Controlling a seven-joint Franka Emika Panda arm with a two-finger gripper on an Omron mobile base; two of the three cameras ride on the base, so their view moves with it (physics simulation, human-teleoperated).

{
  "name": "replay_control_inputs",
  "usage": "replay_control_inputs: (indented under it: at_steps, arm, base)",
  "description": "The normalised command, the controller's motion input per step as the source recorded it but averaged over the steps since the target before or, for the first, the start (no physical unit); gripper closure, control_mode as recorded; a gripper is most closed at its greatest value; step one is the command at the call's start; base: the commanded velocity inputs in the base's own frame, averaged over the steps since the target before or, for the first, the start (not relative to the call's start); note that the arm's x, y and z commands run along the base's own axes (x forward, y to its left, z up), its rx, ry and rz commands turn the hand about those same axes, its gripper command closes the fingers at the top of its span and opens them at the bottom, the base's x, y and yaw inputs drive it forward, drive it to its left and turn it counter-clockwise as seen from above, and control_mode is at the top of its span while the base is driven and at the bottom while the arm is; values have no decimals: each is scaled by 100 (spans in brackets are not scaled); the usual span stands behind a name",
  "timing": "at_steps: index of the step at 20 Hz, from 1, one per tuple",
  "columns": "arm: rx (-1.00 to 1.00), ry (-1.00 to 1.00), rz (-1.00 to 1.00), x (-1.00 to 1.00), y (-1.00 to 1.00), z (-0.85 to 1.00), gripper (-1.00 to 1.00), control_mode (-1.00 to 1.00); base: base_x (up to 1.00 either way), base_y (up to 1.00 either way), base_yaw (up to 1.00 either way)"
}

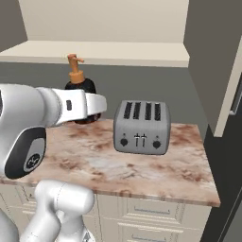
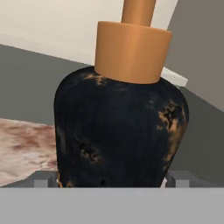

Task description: Locate and retrieve the dish brush and soap dispenser from the cabinet. Place them next to the sink.

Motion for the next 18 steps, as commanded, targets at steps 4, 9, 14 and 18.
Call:
replay_control_inputs:
  at_steps: [4,9,14,18]
  arm:
    - [-5,9,0,-96,23,-47,100,-100]
    - [0,0,0,-15,6,-5,100,-100]
    - [0,0,0,0,0,0,100,-100]
    - [0,0,0,0,0,0,100,-100]
  base:
    - [0,0,0]
    - [0,0,0]
    - [0,0,0]
    - [0,0,0]
